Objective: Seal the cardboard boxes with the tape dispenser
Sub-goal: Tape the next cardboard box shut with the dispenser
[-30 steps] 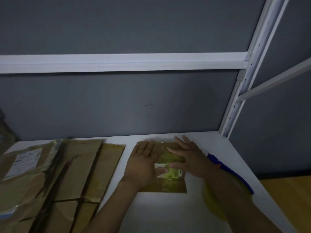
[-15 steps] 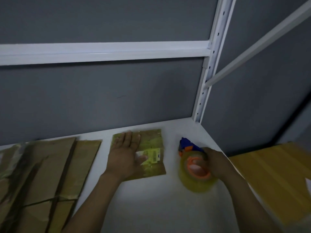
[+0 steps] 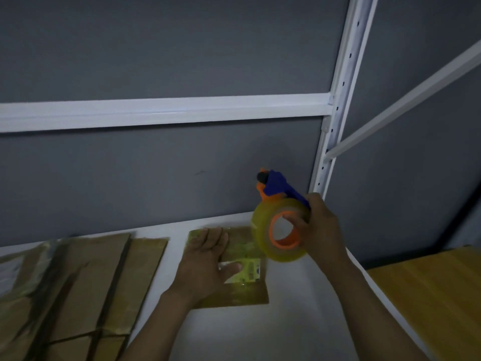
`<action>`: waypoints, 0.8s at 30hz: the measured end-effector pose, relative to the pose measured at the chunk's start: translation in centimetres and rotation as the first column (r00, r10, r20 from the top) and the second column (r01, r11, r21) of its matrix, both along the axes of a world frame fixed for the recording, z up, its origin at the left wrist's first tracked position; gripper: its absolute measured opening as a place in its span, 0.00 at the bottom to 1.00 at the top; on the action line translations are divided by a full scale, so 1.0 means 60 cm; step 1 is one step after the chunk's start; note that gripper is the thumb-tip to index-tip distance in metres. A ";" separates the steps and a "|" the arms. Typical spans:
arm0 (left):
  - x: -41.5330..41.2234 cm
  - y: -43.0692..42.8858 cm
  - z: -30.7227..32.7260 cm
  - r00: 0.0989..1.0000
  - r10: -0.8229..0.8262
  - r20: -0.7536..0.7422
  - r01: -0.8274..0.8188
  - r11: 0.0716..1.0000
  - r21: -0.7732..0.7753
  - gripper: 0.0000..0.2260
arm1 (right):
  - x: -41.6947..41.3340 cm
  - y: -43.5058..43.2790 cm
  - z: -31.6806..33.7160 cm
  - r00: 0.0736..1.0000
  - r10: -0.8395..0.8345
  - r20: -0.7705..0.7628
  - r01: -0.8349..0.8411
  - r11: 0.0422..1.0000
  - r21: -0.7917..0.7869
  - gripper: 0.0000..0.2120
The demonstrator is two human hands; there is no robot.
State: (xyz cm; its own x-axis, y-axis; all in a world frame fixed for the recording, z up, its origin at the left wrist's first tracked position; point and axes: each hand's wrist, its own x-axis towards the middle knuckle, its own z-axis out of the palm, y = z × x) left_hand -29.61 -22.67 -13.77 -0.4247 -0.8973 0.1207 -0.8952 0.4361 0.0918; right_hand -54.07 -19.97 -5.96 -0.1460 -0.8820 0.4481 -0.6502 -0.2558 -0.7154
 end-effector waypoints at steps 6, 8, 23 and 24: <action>0.001 0.013 0.025 0.996 0.043 -0.083 -0.032 0.991 0.128 0.53 | 0.033 -0.053 -0.003 0.961 0.144 -0.236 -0.151 0.989 -0.008 0.22; -0.002 0.017 0.051 0.917 0.107 -0.385 -0.024 0.977 0.213 0.38 | 0.028 -0.061 -0.005 0.958 0.160 -0.239 -0.170 0.985 -0.022 0.22; -0.010 -0.020 0.187 -0.029 0.556 -0.830 0.026 0.831 0.556 0.09 | 0.024 -0.089 0.017 0.821 0.427 -0.379 -0.409 0.903 0.131 0.35; -0.002 -0.021 0.192 -0.033 0.535 -0.845 -0.032 0.844 0.535 0.08 | 0.024 -0.090 0.017 0.817 0.435 -0.379 -0.415 0.899 0.139 0.35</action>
